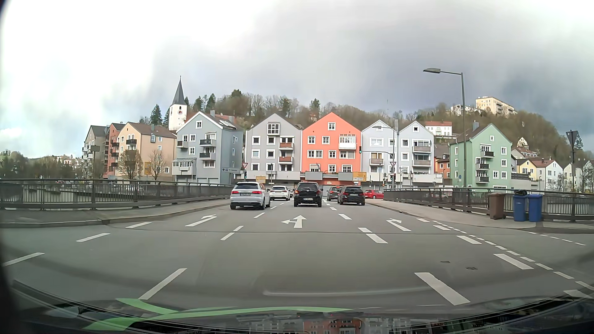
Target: Follow the waypoints while adhering to traffic rules and regulations
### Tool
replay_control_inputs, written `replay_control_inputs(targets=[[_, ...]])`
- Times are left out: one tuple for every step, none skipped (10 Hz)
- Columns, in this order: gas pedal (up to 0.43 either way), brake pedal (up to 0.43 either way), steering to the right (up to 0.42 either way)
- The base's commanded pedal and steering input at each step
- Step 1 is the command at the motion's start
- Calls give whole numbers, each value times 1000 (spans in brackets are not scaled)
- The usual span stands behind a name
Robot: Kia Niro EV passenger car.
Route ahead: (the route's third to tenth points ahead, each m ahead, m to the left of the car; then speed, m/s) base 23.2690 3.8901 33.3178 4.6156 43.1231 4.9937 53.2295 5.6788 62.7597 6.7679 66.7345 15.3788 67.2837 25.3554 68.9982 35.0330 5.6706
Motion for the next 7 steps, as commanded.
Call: replay_control_inputs(targets=[[0,24,-22],[0,37,-17],[0,37,-15],[0,49,-15],[0,49,-15],[0,49,-15],[0,30,-15]])
